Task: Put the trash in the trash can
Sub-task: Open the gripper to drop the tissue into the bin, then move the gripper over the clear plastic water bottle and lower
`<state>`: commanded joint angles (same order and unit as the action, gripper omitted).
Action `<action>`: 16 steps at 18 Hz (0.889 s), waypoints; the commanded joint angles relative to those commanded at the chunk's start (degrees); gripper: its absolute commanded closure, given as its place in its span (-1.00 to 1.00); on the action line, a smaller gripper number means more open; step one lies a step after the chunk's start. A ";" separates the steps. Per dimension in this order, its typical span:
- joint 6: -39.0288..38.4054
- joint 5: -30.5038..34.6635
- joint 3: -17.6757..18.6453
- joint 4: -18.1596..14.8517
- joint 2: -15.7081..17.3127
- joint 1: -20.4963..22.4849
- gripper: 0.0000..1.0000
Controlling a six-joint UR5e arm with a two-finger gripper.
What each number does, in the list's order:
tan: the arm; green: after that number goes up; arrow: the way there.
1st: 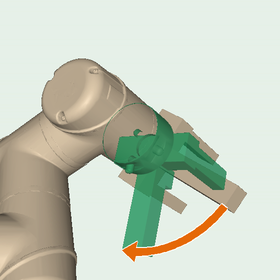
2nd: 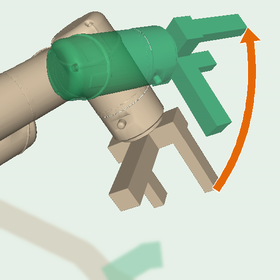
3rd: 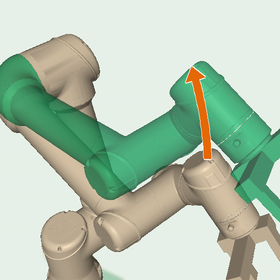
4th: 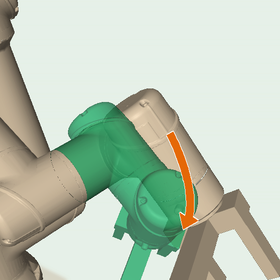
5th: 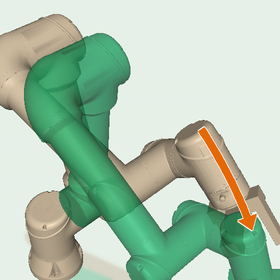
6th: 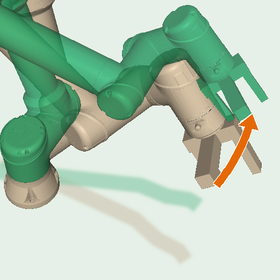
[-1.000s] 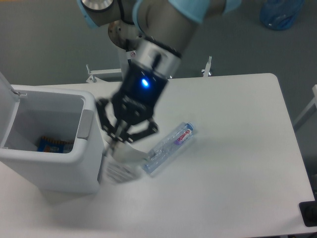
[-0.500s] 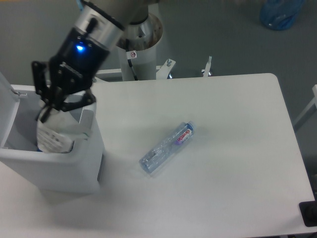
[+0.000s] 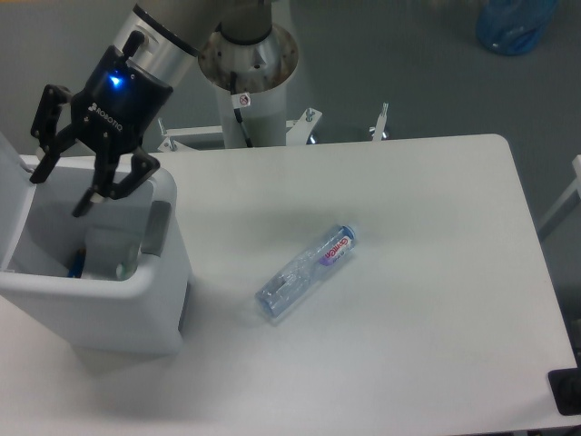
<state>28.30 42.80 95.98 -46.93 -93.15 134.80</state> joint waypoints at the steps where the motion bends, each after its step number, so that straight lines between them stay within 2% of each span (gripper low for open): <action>1: 0.00 0.00 -0.26 0.00 -1.23 1.85 -1.00; 6: 0.79 0.00 -2.37 0.00 -7.12 10.90 -1.00; 9: 1.06 0.09 -4.92 0.00 -11.95 13.54 -1.00; 12: 2.89 1.13 -6.07 0.00 -16.79 14.17 -1.00; 16: 8.77 12.01 -3.70 -0.18 -19.43 13.56 -1.00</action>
<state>37.07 54.82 92.28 -47.11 -112.58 148.36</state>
